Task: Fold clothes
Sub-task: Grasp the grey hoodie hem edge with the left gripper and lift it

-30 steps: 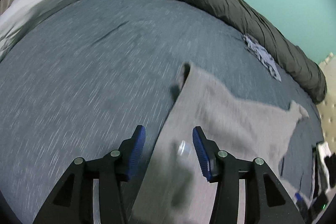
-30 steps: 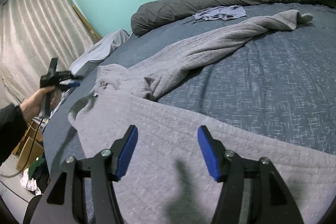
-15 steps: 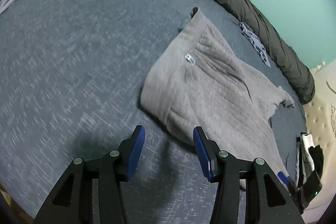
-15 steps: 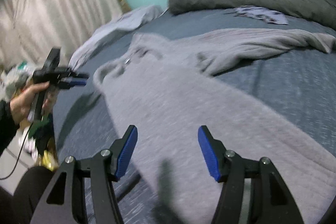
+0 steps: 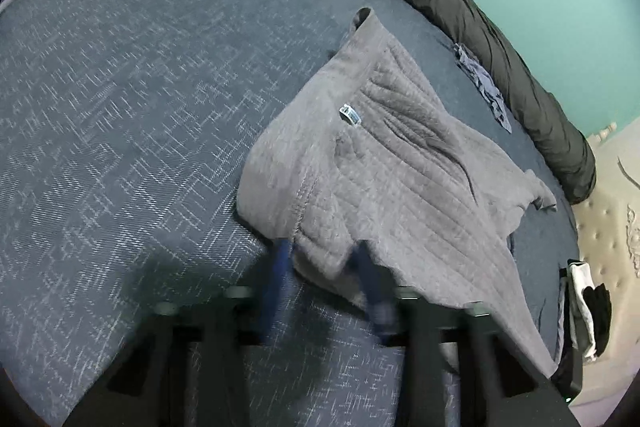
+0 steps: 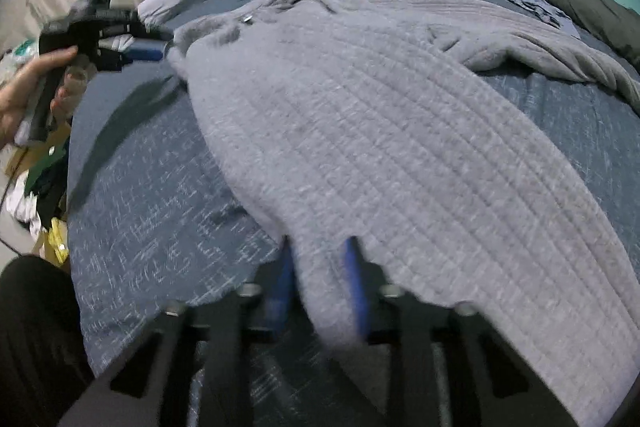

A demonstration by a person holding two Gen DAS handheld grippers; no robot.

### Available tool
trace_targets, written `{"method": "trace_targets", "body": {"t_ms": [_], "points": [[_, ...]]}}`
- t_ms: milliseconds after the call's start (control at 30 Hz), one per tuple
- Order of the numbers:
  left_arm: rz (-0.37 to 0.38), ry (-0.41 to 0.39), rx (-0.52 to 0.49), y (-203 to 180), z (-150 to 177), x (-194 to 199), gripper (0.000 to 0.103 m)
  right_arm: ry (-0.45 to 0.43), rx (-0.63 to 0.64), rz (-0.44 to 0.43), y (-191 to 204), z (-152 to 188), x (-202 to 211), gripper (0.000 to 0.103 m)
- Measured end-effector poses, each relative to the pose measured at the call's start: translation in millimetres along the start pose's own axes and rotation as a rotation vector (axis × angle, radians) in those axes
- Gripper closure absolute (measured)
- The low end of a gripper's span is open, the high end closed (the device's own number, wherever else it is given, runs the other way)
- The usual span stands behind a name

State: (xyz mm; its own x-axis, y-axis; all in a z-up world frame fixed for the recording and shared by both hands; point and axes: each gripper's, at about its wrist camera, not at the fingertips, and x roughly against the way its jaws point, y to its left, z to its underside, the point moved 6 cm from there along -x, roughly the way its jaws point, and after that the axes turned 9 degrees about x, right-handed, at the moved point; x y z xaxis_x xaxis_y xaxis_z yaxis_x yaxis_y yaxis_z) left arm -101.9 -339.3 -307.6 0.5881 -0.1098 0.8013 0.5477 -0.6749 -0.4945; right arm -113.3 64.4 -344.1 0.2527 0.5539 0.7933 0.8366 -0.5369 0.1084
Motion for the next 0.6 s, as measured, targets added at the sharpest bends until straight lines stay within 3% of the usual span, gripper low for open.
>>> {"method": "trace_targets", "body": {"t_ms": [67,267,400,467,600], "points": [[-0.005,-0.004,-0.006,1.1,-0.7,-0.4,0.100,-0.030,-0.040,-0.015,-7.5,-3.9,6.8,0.099],[-0.033,-0.080,-0.074,-0.5,-10.5,24.9,0.100,-0.153,-0.136,-0.011,-37.1,-15.8,40.5,0.100],[0.026,-0.132,-0.077,1.6,-25.7,56.7,0.100,-0.201,-0.196,-0.018,-57.8,-22.3,51.7,0.100],[0.010,-0.129,-0.092,3.8,-25.5,59.1,0.100,-0.222,-0.210,-0.033,-59.8,-28.0,52.7,0.100],[-0.036,-0.088,-0.082,19.9,-16.7,44.2,0.100,-0.150,-0.150,-0.047,-45.6,-27.0,30.9,0.099]]}}
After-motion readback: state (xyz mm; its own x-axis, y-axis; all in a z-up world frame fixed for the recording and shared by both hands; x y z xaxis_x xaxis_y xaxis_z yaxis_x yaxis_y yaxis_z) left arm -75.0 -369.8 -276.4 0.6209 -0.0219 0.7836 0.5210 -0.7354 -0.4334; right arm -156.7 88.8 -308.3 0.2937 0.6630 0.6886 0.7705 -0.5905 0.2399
